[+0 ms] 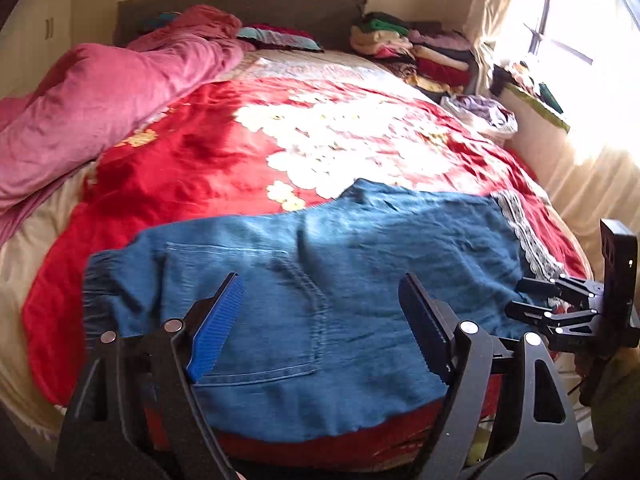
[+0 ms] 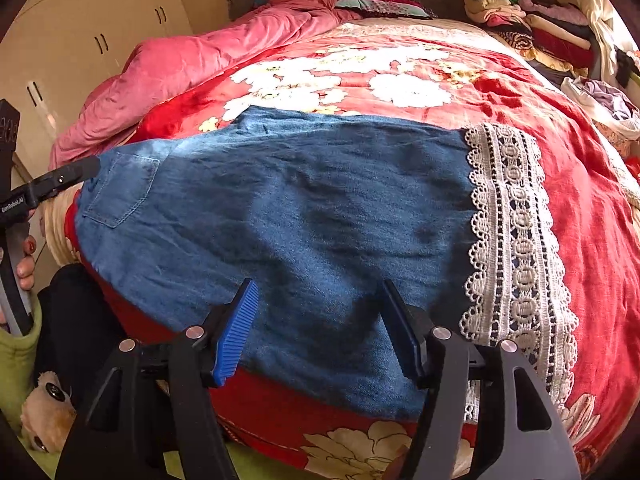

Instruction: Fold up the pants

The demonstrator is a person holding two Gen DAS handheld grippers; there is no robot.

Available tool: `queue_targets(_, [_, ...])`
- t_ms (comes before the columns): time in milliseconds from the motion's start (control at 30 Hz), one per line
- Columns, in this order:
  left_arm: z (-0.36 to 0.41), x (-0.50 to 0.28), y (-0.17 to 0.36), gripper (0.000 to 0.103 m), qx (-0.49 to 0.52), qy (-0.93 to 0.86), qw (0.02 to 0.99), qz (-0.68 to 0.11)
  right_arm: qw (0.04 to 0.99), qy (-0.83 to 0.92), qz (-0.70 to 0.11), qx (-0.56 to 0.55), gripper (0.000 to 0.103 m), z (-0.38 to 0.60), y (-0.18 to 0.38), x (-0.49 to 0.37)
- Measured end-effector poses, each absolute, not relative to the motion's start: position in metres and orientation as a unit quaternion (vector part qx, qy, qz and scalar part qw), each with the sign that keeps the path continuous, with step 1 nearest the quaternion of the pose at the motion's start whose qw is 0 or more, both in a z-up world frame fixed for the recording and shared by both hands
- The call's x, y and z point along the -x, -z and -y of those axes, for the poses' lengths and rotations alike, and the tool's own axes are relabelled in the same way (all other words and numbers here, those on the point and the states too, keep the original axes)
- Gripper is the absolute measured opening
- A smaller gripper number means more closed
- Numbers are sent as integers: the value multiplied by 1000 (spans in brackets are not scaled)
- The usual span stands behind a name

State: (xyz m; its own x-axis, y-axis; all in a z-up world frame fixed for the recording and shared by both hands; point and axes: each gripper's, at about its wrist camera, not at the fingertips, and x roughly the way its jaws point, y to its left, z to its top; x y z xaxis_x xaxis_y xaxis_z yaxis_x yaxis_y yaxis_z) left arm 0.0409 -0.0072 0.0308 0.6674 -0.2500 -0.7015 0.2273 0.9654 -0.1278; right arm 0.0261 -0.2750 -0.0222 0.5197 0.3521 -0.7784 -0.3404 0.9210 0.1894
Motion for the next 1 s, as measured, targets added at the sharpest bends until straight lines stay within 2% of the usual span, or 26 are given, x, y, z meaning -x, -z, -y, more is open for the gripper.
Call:
queue_targets(167, [43, -45, 11, 73, -23, 153, 889, -430, 864, -188, -466, -16, 61, 286, 35, -28])
queue_targets(333, [37, -47, 39, 76, -23, 148, 875, -460, 866, -186, -463, -7, 62, 283, 40, -26])
queue_targets(400, [34, -47, 38, 76, -18, 152, 875, -459, 866, -192, -462, 0, 66, 281, 37, -25])
queue_targets(667, [27, -48, -3, 76, 18, 174, 886, -430, 899, -163, -404, -50, 66, 330, -12, -36])
queue_targets(833, [23, -84, -21, 76, 29, 162, 892, -420, 905, -121, -399, -87, 66, 371, -26, -82])
queue_targets(1000, [30, -129, -25, 76, 37, 165, 887, -430, 896, -101, -422, -97, 62, 400, -15, -133])
